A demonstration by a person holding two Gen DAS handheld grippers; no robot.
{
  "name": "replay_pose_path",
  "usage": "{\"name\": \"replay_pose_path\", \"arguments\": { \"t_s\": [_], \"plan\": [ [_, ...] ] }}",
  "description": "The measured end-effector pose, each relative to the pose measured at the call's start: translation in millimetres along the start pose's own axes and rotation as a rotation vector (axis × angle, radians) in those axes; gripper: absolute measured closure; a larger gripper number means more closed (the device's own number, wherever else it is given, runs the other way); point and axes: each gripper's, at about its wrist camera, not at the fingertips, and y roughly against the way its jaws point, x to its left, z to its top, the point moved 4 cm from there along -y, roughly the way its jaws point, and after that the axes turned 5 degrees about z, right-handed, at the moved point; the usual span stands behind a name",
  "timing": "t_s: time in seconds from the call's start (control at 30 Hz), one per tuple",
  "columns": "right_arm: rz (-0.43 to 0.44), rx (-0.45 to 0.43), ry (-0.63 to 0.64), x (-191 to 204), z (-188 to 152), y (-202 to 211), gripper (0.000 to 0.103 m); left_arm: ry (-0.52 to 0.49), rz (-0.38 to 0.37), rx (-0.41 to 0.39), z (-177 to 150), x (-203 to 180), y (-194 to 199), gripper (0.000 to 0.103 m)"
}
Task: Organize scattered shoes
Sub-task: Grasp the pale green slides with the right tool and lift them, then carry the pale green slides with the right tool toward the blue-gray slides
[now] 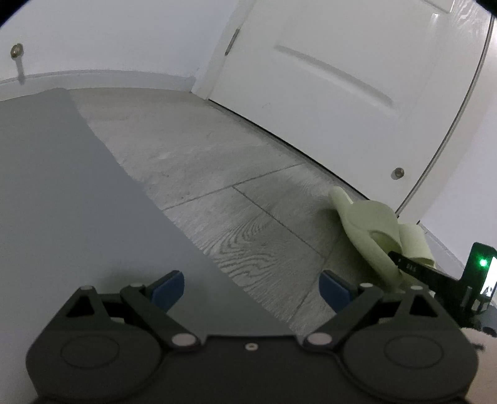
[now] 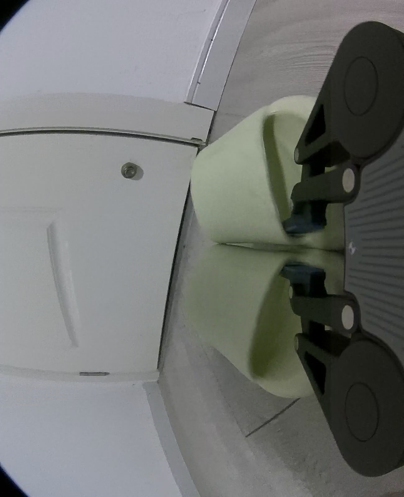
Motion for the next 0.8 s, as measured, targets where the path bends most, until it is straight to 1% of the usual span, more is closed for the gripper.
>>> {"name": "replay_pose_path", "arguments": {
  "t_s": [0.17, 0.3, 0.43, 0.5, 0.63, 0.7, 0.73, 0.8],
  "plan": [
    [-0.014, -0.015, -0.031, -6.9, 5.5, 15.3, 0.079, 0.011, -0.008, -0.022, 5.0, -1.0, 5.6, 0.008],
    [-0.034, -0.049, -0.056, -15.8, 12.2, 43.9, 0.079, 0.003, -0.018, -0.044, 11.4, -6.4, 12.7, 0.008],
    [-0.054, -0.083, -0.081, -24.8, 18.9, 72.6, 0.078, 0.013, -0.054, -0.076, 19.8, -17.9, 26.3, 0.008],
    [-0.065, -0.101, -0.092, -29.5, 22.1, 87.8, 0.078, 0.005, -0.065, -0.091, 25.3, -28.2, 36.1, 0.008],
    [-0.108, -0.162, -0.079, -42.8, 27.6, 137.2, 0.077, -0.044, -0.097, -0.114, 38.2, -59.4, 56.7, 0.008],
    [-0.140, -0.197, -0.046, -50.4, 25.2, 169.4, 0.076, -0.067, -0.119, -0.113, 42.0, -74.1, 63.6, 0.008],
    [-0.153, -0.210, -0.032, -54.1, 22.4, 183.3, 0.075, -0.090, -0.141, -0.104, 44.3, -88.0, 68.7, 0.008],
    [-0.185, -0.232, -0.021, -63.5, 15.2, 211.4, 0.074, -0.124, -0.170, -0.115, 45.4, -111.4, 78.6, 0.008]
  ]
}}
